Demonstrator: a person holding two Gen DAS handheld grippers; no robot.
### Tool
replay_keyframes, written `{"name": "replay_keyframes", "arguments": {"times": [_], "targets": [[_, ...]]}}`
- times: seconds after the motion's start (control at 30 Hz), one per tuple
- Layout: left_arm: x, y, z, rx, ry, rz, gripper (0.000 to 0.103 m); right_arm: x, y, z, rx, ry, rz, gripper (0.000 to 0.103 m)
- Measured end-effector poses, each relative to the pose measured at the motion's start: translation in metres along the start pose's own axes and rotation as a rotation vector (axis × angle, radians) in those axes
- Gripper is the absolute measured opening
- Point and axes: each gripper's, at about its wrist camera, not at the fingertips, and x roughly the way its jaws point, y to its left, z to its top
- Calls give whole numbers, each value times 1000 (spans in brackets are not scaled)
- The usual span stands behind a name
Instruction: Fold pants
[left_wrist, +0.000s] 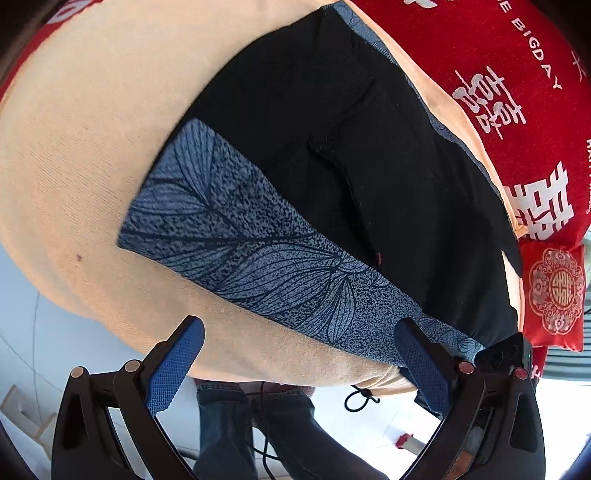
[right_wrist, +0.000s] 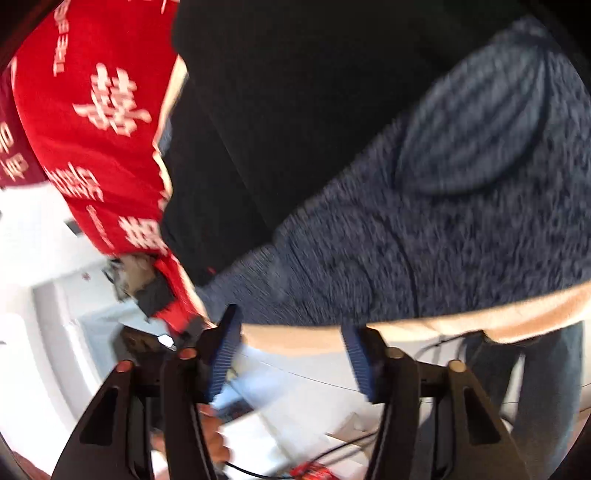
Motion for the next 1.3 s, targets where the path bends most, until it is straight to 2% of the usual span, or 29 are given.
{"name": "replay_keyframes", "arguments": {"times": [0.03, 0.13, 0.27, 0.4, 0.47, 0.6, 0.67, 0.77, 0.8, 0.83, 0.87, 0.9, 0.93, 1.03, 1.13, 1.3], "targets": [[3, -1, 0, -9, 6, -19, 103, -4, 3, 2, 12, -12, 43, 48], [8, -6, 1, -29, 22, -87, 103, -16, 26, 5, -31, -25, 129, 48], [19, -18, 11, -101, 60, -180, 103, -25, 49, 2, -107, 2, 171, 48], [14, -18, 20, -188, -5, -236, 101, -36, 44, 0, -129, 25, 146, 48], [11, -19, 23, -189, -31, -222, 97, -39, 28, -1, -105, 21, 108, 48], [8, -26, 26, -124, -32, -166, 87, -53, -11, 0, -26, -30, 58, 48], [8, -28, 29, -103, -29, -151, 84, -60, -30, -2, 34, -62, 78, 48], [6, -23, 31, -84, -24, -121, 71, -71, -57, -3, 144, -115, 141, 48], [4, -21, 30, -76, -22, -102, 62, -73, -64, -3, 198, -127, 184, 40], [3, -20, 30, -67, -20, -81, 51, -77, -67, -4, 240, -148, 222, 15], [3, -18, 30, -61, -14, -58, 44, -82, -68, -4, 271, -170, 247, 9], [1, -16, 30, -63, -5, -47, 32, -90, -62, -2, 275, -180, 246, 9], [-1, -16, 32, -72, 7, -53, 27, -93, -50, 1, 248, -177, 225, 9], [-19, -22, 40, -93, -4, -49, 27, -111, 2, 16, 82, -111, 121, 9], [-45, -47, 56, -63, -46, -58, 27, -129, 63, 43, -80, -59, 67, 9], [-71, -93, 109, -3, -143, -86, 27, -142, 132, 121, -209, -5, 29, 9]]}}
